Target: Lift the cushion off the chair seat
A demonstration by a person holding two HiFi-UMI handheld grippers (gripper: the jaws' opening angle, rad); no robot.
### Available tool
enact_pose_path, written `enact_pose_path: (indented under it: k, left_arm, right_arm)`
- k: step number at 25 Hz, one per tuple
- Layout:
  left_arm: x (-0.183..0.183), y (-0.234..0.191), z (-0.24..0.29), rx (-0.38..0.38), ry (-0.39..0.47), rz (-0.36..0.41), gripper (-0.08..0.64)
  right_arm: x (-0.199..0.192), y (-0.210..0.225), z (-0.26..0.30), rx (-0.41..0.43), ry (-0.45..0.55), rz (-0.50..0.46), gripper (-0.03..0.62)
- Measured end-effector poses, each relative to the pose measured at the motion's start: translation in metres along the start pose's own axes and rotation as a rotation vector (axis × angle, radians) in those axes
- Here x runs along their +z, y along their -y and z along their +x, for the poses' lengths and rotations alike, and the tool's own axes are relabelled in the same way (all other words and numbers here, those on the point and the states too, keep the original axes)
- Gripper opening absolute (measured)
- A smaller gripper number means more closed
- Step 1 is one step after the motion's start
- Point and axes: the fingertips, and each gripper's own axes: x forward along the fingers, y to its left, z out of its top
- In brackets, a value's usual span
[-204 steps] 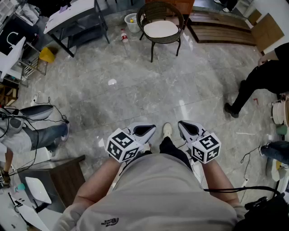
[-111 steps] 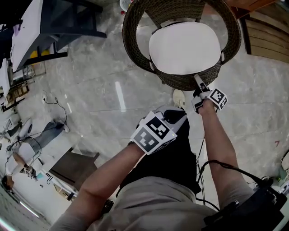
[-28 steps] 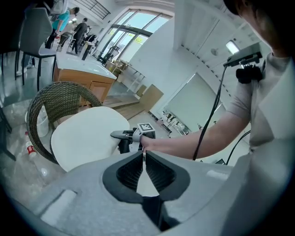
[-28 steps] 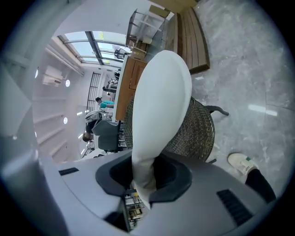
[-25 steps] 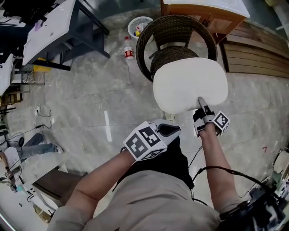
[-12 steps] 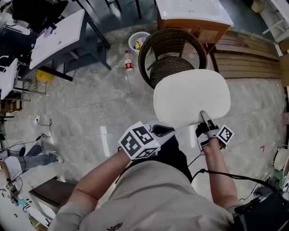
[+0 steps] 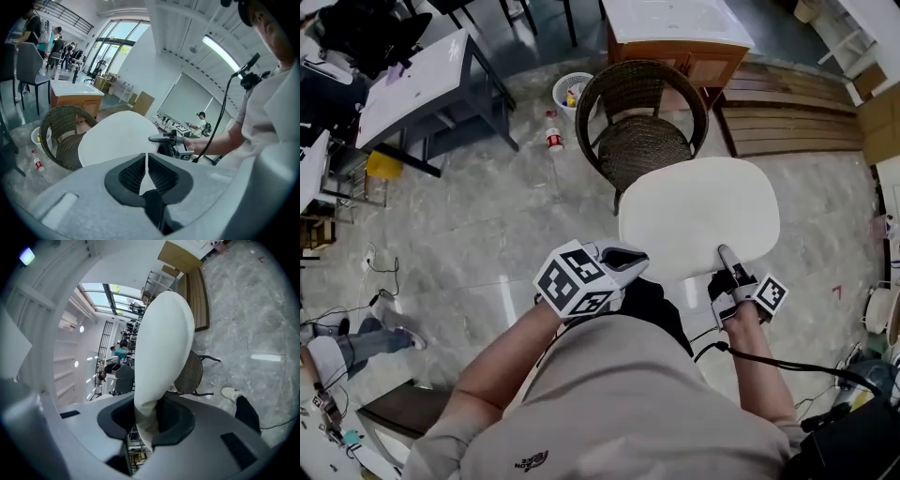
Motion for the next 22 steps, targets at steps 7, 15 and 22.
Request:
enact_pose_path:
  k: [7,15,22]
  left_arm:
    - [-0.019,0.02,-0.014,0.007,0.006,-0.003,0.009]
    - [-0.032,0.036,-0.019,-0.004,0.007,0.002,0.009]
    - [-0.048,0.051,-0.02,-0.011,0.014,0.002,0.009]
  right_arm:
    - [-0.037,0.005,-0.044,-0.007,-0.025,0.005,0.091]
    - [-0.063,0.002,-0.073,0.0,-0.04,0.006,0.091]
    - [-0.08,0.007,-0.093,0.01,-0.038,0.002,0.091]
